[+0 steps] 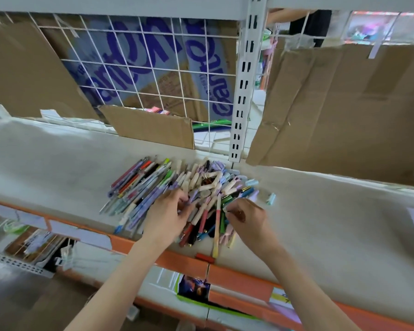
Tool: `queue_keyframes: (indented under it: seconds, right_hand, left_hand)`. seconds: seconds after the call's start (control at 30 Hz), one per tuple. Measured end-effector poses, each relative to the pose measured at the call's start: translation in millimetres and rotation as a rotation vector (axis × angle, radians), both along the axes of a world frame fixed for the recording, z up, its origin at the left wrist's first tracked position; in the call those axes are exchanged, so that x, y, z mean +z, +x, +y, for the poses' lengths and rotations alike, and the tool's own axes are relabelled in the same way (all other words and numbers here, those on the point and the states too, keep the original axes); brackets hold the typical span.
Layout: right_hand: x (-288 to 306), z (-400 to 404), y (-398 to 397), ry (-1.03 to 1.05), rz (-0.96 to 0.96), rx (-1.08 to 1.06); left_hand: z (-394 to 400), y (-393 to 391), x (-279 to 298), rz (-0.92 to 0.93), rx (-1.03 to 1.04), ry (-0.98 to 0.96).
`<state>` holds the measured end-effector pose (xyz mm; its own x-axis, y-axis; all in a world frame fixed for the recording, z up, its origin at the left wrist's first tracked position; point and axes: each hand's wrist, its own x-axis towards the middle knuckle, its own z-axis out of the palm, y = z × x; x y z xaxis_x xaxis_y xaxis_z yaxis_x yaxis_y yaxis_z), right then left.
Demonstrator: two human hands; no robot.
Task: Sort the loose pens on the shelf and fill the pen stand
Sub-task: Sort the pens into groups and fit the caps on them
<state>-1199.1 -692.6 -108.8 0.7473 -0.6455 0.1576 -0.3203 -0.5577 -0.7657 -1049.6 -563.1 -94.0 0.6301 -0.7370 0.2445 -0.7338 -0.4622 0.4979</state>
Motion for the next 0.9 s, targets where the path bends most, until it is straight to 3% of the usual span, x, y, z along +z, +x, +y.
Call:
queue_keyframes:
  seconds: [0.27, 0.4, 0.53, 0.7, 0.9]
  right_hand:
    - [3, 9, 18, -0.078, 0.297, -0.145]
    - [6, 2, 19, 0.155, 0.244, -0.173]
    - [10, -3, 17, 0.348, 0.115, -0.147]
    - [23, -29, 20, 0.180, 0.064, -0.294]
    - [31, -47, 56, 0.010, 0.552, -0.297]
  left_hand:
    - [-8, -19, 5, -0.031, -0.188, 0.015]
    - [-17, -25, 2, -0.052, -0.195, 0.179]
    - [-24, -27, -1, -0.061, -0.240, 0.162]
    - [-23, -21, 7, 0.195, -0.229, -0.048]
    - [-16, -14, 8, 0.279, -0.208, -0.037]
